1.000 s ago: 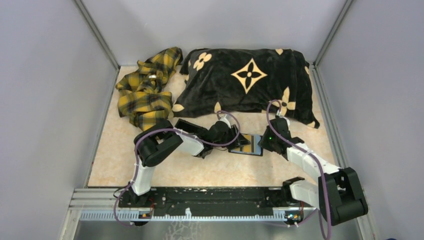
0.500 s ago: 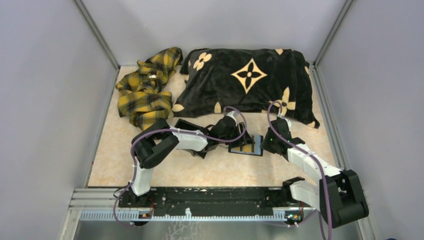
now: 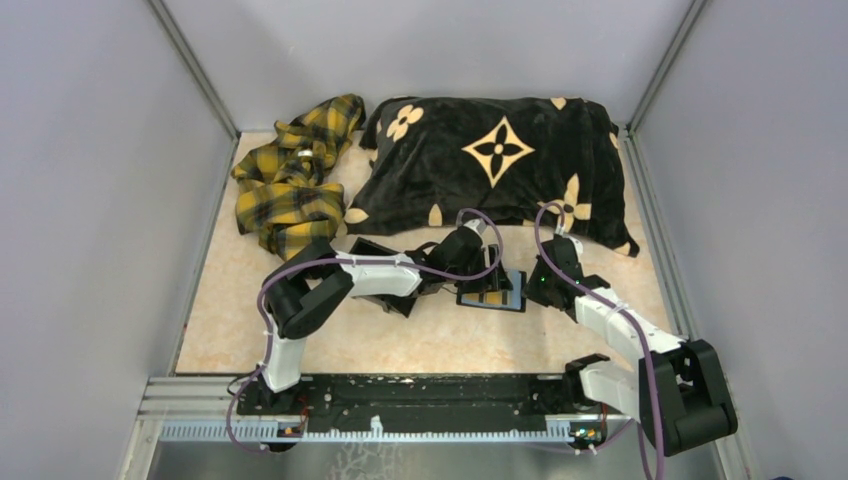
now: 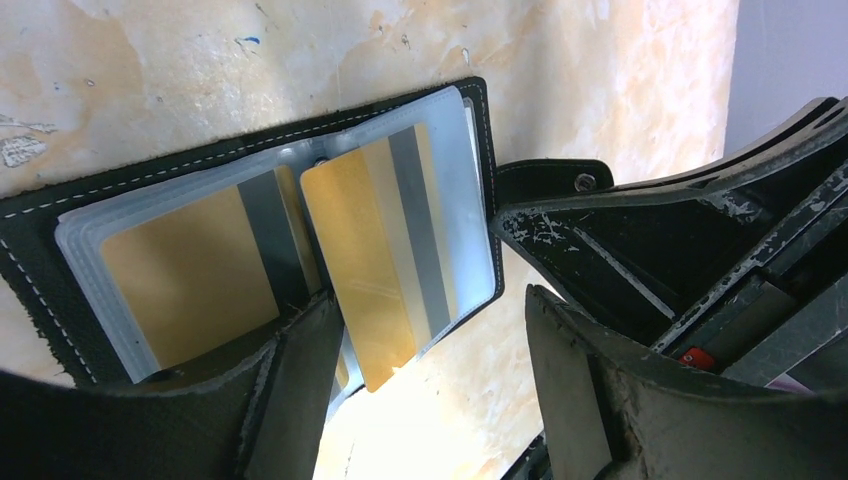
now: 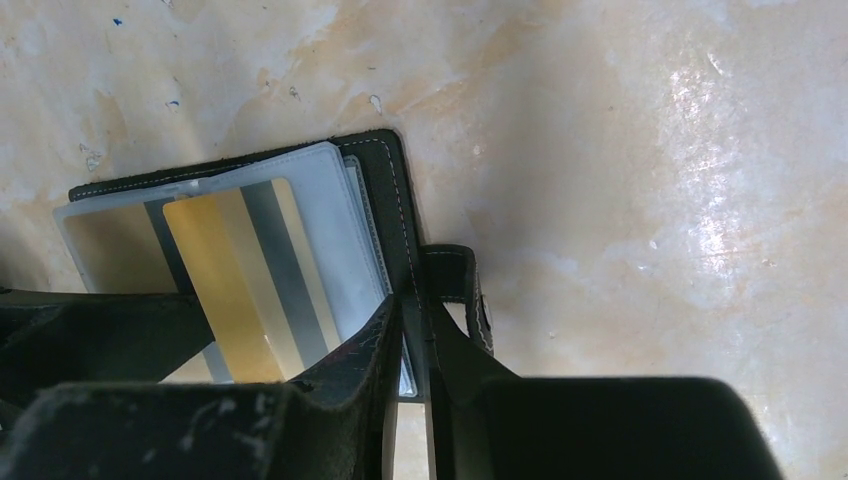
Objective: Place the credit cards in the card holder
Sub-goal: Insert the credit card into the card holder.
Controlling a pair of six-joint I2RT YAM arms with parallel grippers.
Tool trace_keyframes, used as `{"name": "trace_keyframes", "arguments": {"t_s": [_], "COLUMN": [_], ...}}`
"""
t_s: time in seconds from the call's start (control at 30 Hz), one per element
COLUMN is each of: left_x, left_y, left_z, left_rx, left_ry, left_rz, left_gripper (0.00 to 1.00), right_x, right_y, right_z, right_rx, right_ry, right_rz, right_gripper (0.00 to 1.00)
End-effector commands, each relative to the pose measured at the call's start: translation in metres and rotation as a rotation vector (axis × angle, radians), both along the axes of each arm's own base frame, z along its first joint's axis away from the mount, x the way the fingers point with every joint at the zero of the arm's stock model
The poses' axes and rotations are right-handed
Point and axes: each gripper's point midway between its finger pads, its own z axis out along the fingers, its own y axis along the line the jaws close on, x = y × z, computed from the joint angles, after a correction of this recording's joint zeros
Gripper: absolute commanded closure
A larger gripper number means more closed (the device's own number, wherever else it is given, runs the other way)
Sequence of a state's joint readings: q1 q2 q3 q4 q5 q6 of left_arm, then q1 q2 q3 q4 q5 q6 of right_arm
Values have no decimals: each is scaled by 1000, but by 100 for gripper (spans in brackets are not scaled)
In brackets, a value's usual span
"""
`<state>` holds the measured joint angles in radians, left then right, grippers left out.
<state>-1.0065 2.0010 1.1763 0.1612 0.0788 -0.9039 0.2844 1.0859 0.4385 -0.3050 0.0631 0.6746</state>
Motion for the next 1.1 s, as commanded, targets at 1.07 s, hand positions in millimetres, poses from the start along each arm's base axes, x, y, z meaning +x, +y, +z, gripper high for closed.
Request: {"name": "trace_keyframes", "arguments": {"t_s": [1.07], "left_x": [0], "left_y": [56], "left_z": [-15], "left_rx": [219], "left_ry": [-49], "left_rz": [41], "left_gripper": [16], "right_x": [5], "right_y": [3], "right_z": [-5], "right_rx": [28], "right_ry": [-18], "right_rz": [-5], "right_gripper": [93]}}
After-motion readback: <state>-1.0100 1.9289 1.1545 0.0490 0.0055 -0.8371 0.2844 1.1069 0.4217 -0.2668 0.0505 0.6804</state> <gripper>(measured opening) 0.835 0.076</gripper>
